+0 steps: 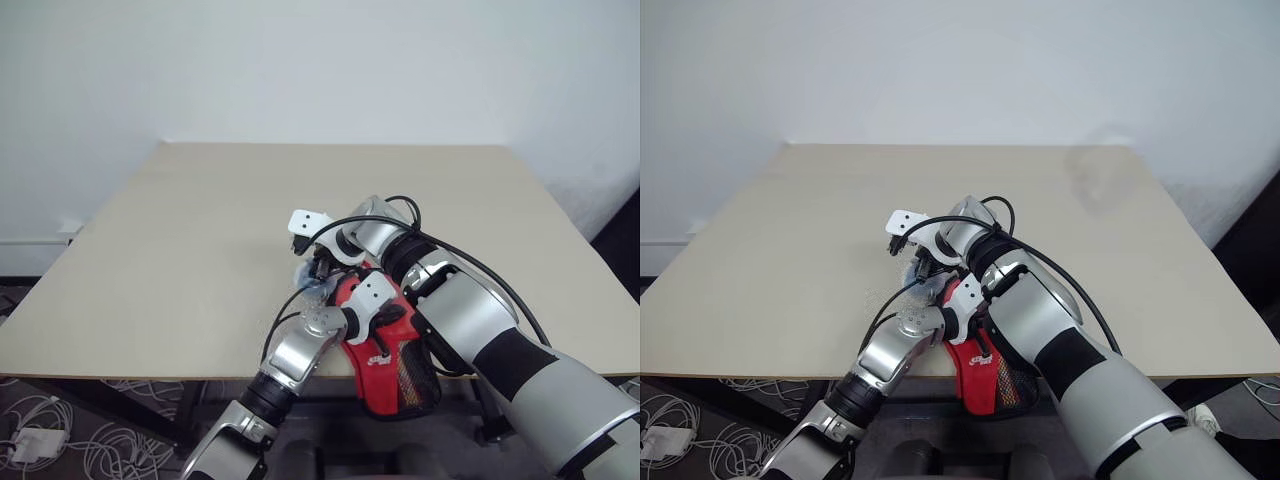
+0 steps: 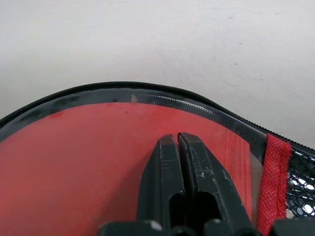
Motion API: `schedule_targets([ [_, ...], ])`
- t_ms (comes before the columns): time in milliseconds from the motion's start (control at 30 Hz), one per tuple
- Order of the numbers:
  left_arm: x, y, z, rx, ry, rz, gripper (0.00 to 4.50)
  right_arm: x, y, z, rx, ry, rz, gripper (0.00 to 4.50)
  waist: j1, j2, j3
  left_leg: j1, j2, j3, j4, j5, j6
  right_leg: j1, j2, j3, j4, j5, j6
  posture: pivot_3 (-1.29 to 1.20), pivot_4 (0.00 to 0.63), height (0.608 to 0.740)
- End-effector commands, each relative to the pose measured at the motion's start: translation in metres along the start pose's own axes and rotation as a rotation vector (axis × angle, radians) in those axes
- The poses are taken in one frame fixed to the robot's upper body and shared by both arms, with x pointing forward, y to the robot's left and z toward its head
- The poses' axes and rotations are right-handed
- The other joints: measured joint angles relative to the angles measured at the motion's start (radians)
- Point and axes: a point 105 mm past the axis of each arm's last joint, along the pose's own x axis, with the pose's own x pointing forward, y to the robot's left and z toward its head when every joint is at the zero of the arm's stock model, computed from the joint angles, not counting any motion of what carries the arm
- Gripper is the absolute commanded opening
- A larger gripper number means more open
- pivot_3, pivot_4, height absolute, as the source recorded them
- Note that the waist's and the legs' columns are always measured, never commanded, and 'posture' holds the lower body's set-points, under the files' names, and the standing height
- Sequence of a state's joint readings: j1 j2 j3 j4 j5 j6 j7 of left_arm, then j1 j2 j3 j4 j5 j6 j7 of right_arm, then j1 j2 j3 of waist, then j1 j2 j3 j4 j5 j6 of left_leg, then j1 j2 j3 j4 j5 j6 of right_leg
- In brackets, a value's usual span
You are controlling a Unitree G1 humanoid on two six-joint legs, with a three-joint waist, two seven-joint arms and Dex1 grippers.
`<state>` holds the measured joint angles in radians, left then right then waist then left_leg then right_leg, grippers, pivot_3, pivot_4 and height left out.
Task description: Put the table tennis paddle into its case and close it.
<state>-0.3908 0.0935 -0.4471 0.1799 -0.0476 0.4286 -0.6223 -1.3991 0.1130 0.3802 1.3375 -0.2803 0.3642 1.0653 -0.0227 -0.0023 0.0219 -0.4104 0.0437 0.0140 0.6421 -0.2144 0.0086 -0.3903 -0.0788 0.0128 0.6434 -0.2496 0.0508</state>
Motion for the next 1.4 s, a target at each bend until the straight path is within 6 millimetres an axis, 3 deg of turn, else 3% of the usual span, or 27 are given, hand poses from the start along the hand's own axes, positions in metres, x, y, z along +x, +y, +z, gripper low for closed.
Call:
schedule_targets([
  [33,-0.001,-0.004,-0.047,-0.073,0.164,-0.008,0.0,-0.009,-0.006,0.013,-0.026,-0.053,-0.023,0.01,0.0,0.0,0.0,0.0,0.0,0.0,0.0,0.0,0.0,0.0,0.0,0.0,0.0,0.0,0.0,0.0,0.0,0.74],
  [200,-0.001,-0.004,-0.048,-0.07,0.167,-0.02,0.0,-0.018,-0.018,0.028,-0.015,-0.149,-0.119,0.01,0.0,0.0,0.0,0.0,0.0,0.0,0.0,0.0,0.0,0.0,0.0,0.0,0.0,0.0,0.0,0.0,0.0,0.74],
  [700,0.001,-0.006,-0.048,-0.06,0.165,-0.039,0.0,-0.017,-0.026,0.04,0.021,-0.237,-0.217,0.01,0.0,0.0,0.0,0.0,0.0,0.0,0.0,0.0,0.0,0.0,0.0,0.0,0.001,0.0,0.0,0.0,0.0,0.74],
  [933,-0.002,-0.005,-0.052,-0.049,0.165,-0.036,0.0,-0.014,-0.033,0.03,0.055,-0.224,-0.288,0.01,0.0,0.0,0.0,0.0,0.0,0.0,0.0,0.0,0.0,0.0,0.0,0.0,0.001,0.0,0.0,0.0,0.0,0.74],
  [1167,-0.002,-0.01,-0.05,-0.044,0.15,-0.058,0.0,-0.026,-0.061,0.007,0.101,-0.193,-0.505,0.01,0.0,0.0,0.0,0.0,0.0,0.0,0.0,0.0,0.0,0.0,0.0,0.0,0.001,0.0,0.0,0.0,0.0,0.74],
  [1400,-0.002,-0.012,-0.05,-0.044,0.143,-0.067,0.0,-0.036,-0.075,-0.012,0.155,-0.169,-0.6,0.01,-0.003,0.0,0.0,0.0,0.0,0.0,0.0,0.0,0.0,0.0,0.0,0.001,0.001,0.0,0.0,0.0,0.0,0.74],
])
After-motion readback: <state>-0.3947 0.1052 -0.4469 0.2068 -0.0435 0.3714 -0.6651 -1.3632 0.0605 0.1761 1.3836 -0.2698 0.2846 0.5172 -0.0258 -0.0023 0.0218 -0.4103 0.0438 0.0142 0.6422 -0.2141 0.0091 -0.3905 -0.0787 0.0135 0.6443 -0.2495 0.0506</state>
